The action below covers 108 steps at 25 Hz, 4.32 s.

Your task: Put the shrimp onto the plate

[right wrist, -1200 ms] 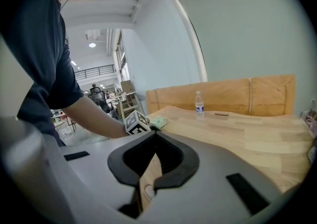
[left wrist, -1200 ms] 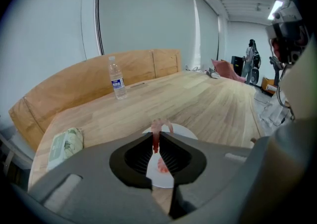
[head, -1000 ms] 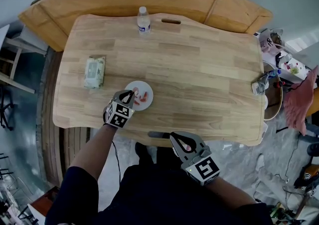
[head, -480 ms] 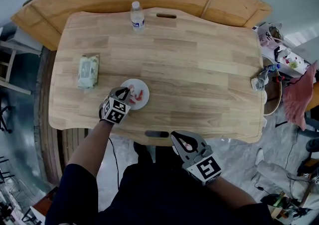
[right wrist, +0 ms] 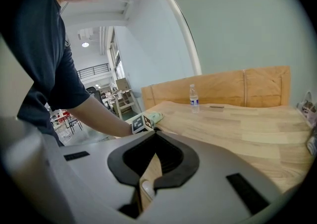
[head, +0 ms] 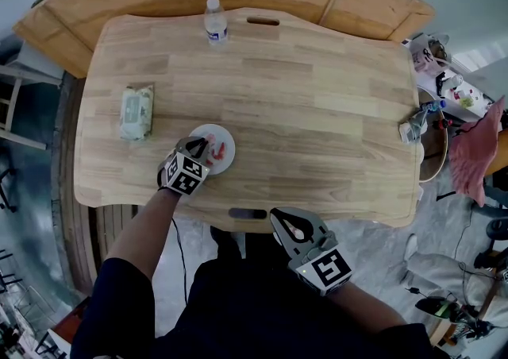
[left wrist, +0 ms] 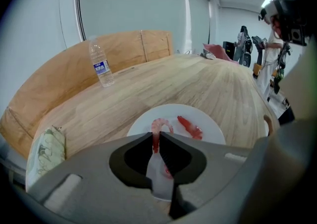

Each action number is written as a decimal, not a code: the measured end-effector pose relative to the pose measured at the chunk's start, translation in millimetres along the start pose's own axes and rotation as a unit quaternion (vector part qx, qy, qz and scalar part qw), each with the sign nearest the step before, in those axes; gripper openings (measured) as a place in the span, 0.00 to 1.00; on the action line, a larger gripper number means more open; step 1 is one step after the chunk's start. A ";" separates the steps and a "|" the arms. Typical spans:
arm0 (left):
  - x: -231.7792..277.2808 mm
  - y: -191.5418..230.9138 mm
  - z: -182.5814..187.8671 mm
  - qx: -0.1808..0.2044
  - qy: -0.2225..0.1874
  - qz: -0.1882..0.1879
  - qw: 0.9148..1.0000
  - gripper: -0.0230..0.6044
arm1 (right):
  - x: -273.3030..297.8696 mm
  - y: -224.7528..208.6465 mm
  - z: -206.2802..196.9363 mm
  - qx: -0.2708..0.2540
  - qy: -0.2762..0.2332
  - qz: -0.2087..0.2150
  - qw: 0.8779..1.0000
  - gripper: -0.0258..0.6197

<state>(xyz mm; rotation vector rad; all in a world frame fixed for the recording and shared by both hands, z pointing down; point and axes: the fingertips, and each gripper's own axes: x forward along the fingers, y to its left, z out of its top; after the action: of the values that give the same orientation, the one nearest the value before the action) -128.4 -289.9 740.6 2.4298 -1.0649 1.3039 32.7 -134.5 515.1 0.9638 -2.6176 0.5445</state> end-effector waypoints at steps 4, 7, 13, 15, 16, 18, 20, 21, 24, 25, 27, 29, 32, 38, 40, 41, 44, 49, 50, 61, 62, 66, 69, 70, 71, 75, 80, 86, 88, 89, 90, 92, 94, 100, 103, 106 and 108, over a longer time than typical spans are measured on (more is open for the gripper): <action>3.9 -0.3 -0.5 0.011 0.008 0.000 1.000 0.11 | 0.6 1.5 -2.0 0.004 0.002 0.003 1.000 0.05; 5.2 -0.8 -0.7 0.015 0.011 0.000 1.000 0.11 | -0.4 0.7 -3.0 0.003 0.003 0.003 1.000 0.05; 6.1 0.2 0.0 0.020 0.012 -0.005 1.000 0.11 | -0.8 2.0 -3.7 0.003 0.002 0.006 1.000 0.05; 6.0 0.2 -0.2 0.021 0.015 -0.008 1.000 0.11 | -1.2 3.0 -3.8 0.002 0.003 0.006 1.000 0.06; 5.9 0.1 -0.3 0.023 0.017 -0.008 1.000 0.12 | -1.5 3.4 -3.7 0.002 0.003 0.007 1.000 0.06; 5.8 -0.2 -0.4 0.026 0.021 -0.008 0.999 0.12 | -2.5 3.7 -3.9 0.001 0.004 0.007 1.000 0.06; 5.4 -0.5 -0.5 0.027 0.023 -0.007 0.999 0.12 | -3.9 3.5 -4.1 0.001 0.004 0.007 1.000 0.06; 5.0 -0.8 -0.6 0.026 0.023 -0.007 0.999 0.12 | -4.8 3.6 -4.0 0.000 0.002 0.006 1.000 0.06; 3.2 -1.9 -1.5 0.027 0.025 -0.008 0.999 0.12 | -7.8 4.9 -4.0 -0.005 0.002 0.007 1.000 0.06; 2.8 -1.9 -1.7 0.027 0.027 -0.009 0.999 0.12 | -8.6 5.4 -3.9 -0.006 0.003 0.007 1.000 0.06; 1.7 -0.2 -1.3 0.025 0.028 -0.009 0.999 0.12 | -9.6 6.8 -3.1 -0.007 0.002 0.006 1.000 0.06; -0.4 2.5 0.9 0.023 0.026 -0.006 0.999 0.12 | -10.1 8.6 -1.9 -0.007 0.000 0.005 1.000 0.06; -6.6 3.5 5.1 0.022 0.020 -0.002 1.000 0.12 | -11.8 12.5 2.4 -0.008 -0.005 0.007 1.000 0.06; -31.5 1.0 12.4 0.012 0.006 0.003 1.000 0.13 | -17.1 20.2 10.1 -0.012 -0.012 0.005 1.000 0.06; -43.1 -0.7 14.3 0.003 -0.002 0.004 1.000 0.13 | -16.9 24.5 15.9 -0.015 -0.015 0.005 1.000 0.06; -49.9 -2.4 15.9 -0.003 -0.007 0.004 1.000 0.13 | -17.0 26.6 19.1 -0.017 -0.017 0.005 1.000 0.06; -73.4 -8.9 24.7 -0.018 -0.029 0.003 0.999 0.13 | -18.2 33.7 23.4 -0.016 -0.025 0.006 1.000 0.06; -113.0 -22.4 37.3 -0.025 -0.068 0.001 0.997 0.12 | -17.2 49.1 31.3 -0.034 -0.036 0.014 0.999 0.05; -120.5 -26.2 39.2 -0.024 -0.074 0.000 0.997 0.12 | -17.5 52.0 32.6 -0.035 -0.036 0.014 0.999 0.06; -204.0 -69.1 61.3 -0.036 -0.131 -0.015 0.991 0.12 | -15.2 82.7 47.2 -0.063 -0.049 0.023 0.997 0.06; -212.2 -73.4 63.9 -0.039 -0.137 -0.016 0.990 0.12 | -15.3 85.4 46.4 -0.065 -0.050 0.023 0.996 0.06; -244.6 -90.8 74.8 -0.050 -0.168 -0.024 0.984 0.12 | -16.2 96.4 44.8 -0.076 -0.052 0.026 0.995 0.06; -271.4 -103.6 84.1 -0.060 -0.191 -0.030 0.979 0.12 | -16.1 107.1 43.1 -0.071 -0.050 0.029 0.996 0.06; -280.7 -107.7 87.5 -0.064 -0.199 -0.031 0.977 0.12 | -16.0 110.3 43.8 -0.070 -0.052 0.030 0.996 0.06; -289.7 -111.8 90.5 -0.066 -0.206 -0.034 0.976 0.12 | -16.0 113.1 45.0 -0.072 -0.054 0.030 0.996 0.06; -318.3 -127.4 99.0 -0.065 -0.231 -0.047 0.970 0.11 | -14.6 122.9 48.8 -0.081 -0.056 0.032 0.995 0.05; -349.4 -133.8 105.5 -0.077 -0.261 -0.047 0.961 0.08 | -12.3 134.1 51.7 -0.085 -0.062 0.029 0.994 0.06; -370.3 -139.6 103.3 -0.090 -0.289 -0.036 0.953 0.05 | -11.5 147.8 49.1 -0.091 -0.064 0.032 0.993 0.06; -373.9 -141.9 101.0 -0.097 -0.294 -0.035 0.950 0.05 | -12.2 151.7 48.5 -0.094 -0.064 0.032 0.993 0.05; -375.8 -143.2 99.6 -0.100 -0.297 -0.035 0.949 0.05 | -12.4 153.9 48.3 -0.095 -0.063 0.033 0.993 0.05; -377.6 -144.3 98.6 -0.102 -0.299 -0.035 0.948 0.05 | -12.5 156.1 48.1 -0.095 -0.063 0.034 0.993 0.05; -380.9 -146.2 97.7 -0.105 -0.303 -0.036 0.947 0.05 | -13.1 159.2 48.7 -0.095 -0.062 0.035 0.993 0.05; -383.9 -147.8 97.8 -0.104 -0.305 -0.037 0.946 0.05 | -14.4 160.6 49.0 -0.096 -0.062 0.033 0.993 0.05; -388.9 -146.0 96.8 -0.100 -0.307 -0.035 0.946 0.05 | -16.3 164.8 48.8 -0.100 -0.058 0.033 0.993 0.05; -391.2 -144.6 97.0 -0.100 -0.309 -0.033 0.945 0.05 | -17.2 165.0 49.1 -0.096 -0.058 0.031 0.993 0.05; -394.6 -144.2 96.5 -0.100 -0.311 -0.031 0.945 0.05 | -17.2 167.2 49.8 -0.096 -0.060 0.031 0.993 0.05; -396.2 -145.5 96.1 -0.100 -0.312 -0.031 0.944 0.05 | -17.4 168.8 49.0 -0.099 -0.059 0.033 0.993 0.05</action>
<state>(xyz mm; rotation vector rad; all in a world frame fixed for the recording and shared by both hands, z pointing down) -109.8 -28.8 395.8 2.7406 -1.1622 0.3630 -74.3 -28.0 423.5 0.8732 -2.7537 0.2418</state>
